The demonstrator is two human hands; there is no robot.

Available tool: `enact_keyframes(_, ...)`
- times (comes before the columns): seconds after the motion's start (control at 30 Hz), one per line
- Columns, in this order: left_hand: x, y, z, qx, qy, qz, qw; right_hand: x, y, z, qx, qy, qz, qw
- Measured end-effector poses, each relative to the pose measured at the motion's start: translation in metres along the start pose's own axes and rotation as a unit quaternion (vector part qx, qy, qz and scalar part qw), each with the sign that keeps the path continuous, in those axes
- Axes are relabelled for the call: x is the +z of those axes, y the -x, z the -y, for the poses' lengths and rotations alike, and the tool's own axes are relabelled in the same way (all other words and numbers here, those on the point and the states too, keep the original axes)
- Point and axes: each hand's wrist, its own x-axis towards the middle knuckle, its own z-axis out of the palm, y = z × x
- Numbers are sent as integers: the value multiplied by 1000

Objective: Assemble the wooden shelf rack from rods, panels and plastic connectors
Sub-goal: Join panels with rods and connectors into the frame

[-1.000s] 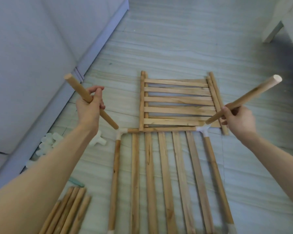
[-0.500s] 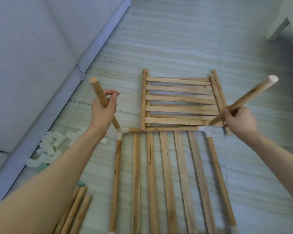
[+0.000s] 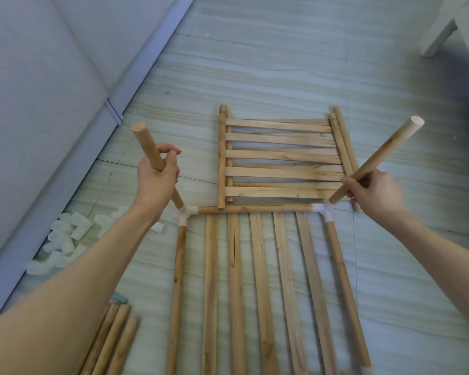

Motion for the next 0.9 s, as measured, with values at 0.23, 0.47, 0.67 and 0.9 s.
enact_keyframes(0.23,16,7,2,-7,20,-125,992,10,6,0,1,2,-56,998)
enact_keyframes(0.47,8,2,4,-35,60,-84,994,9,5,-1,-4,11,-48,999)
enact_keyframes(0.67,0,-6,1,-38,50,-4,998,8,1,-3,-11,21,-29,999)
enact_keyframes(0.9,-4,0,0,-63,-3,31,998,12,5,0,40,-9,22,999)
